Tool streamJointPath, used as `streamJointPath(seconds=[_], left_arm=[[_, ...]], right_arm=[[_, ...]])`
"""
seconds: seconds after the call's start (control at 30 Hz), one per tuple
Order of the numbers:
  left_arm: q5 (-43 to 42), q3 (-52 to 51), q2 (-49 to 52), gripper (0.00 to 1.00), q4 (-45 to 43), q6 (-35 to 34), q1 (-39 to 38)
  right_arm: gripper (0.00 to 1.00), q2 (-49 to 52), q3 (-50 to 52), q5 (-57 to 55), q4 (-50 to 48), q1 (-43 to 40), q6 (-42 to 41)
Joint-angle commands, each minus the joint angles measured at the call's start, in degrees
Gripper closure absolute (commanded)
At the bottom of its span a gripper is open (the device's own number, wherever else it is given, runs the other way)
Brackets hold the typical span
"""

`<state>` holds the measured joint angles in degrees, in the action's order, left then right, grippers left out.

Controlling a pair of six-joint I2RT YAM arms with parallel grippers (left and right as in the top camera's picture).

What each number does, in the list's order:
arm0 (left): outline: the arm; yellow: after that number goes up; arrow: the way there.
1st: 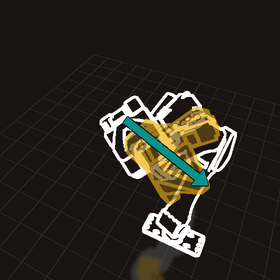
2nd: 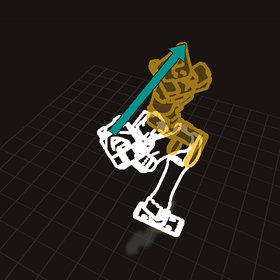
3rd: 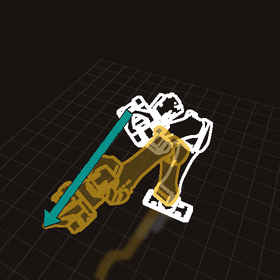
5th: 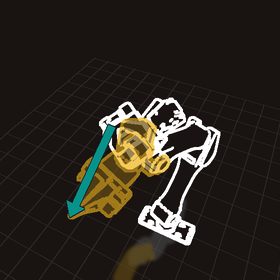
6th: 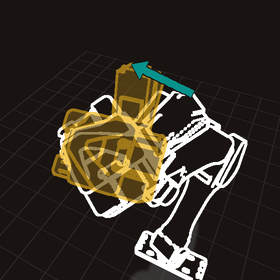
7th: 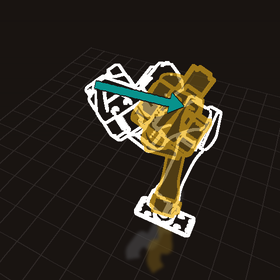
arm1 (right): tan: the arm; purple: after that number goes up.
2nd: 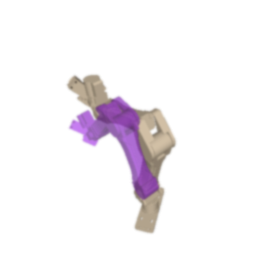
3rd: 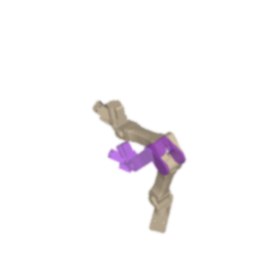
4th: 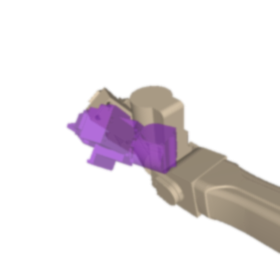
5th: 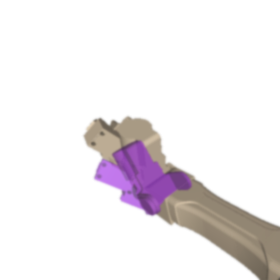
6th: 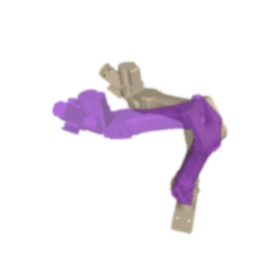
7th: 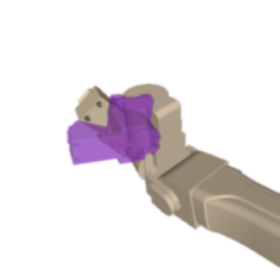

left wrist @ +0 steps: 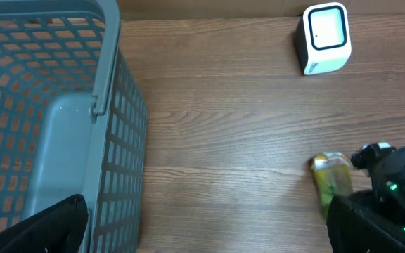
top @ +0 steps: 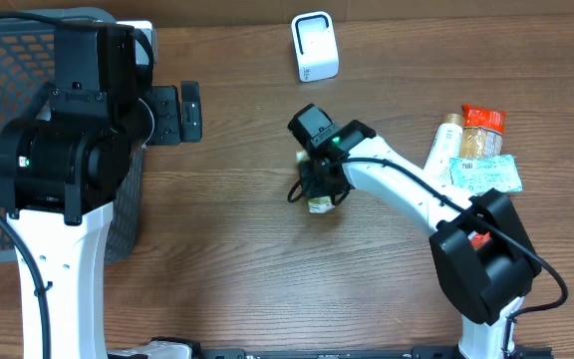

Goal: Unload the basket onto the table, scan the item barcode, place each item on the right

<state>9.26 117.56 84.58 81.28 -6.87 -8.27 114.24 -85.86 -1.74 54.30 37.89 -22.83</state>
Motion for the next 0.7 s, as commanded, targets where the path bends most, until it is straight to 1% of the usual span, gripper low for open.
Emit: streamJointPath(seconds=[0.0,0.13,0.2,0.3,0.47,0.53,0.63,0.67], left_arm=[[0.15,0.2,0.17,0.0,-0.07,0.48,-0.39],[0.15,0.2,0.17,0.0,-0.07,0.48,-0.39],[0.15,0.2,0.17,0.0,-0.07,0.48,-0.39],[0.15,0.2,0.17,0.0,-0.07,0.48,-0.39],[0.15,0.2,0.17,0.0,-0.07,0.48,-0.39],[0.15,0.2,0.17,0.0,-0.07,0.48,-0.39],[0.15,0.2,0.17,0.0,-0.07,0.48,-0.39],[0.15,0.2,0.17,0.0,-0.07,0.48,-0.39]], right_arm=[[0.96,-3.34,-2.93,-18.86,7.3,1.01,0.7],[0.96,-3.32,-3.52,-33.9,14.36,0.98,-0.02],[0.96,-2.99,-3.5,-38.47,17.31,0.98,0.55],[0.96,-2.38,-3.45,-38.66,17.94,0.98,0.13],[0.96,1.38,-3.45,-37.68,14.97,2.32,0.44],[0.9,3.17,-3.45,-35.36,15.02,3.52,0.39],[0.72,4.42,-3.45,-32.76,14.97,6.58,0.39],[0.7,4.42,-3.45,-32.06,14.69,7.76,0.39]])
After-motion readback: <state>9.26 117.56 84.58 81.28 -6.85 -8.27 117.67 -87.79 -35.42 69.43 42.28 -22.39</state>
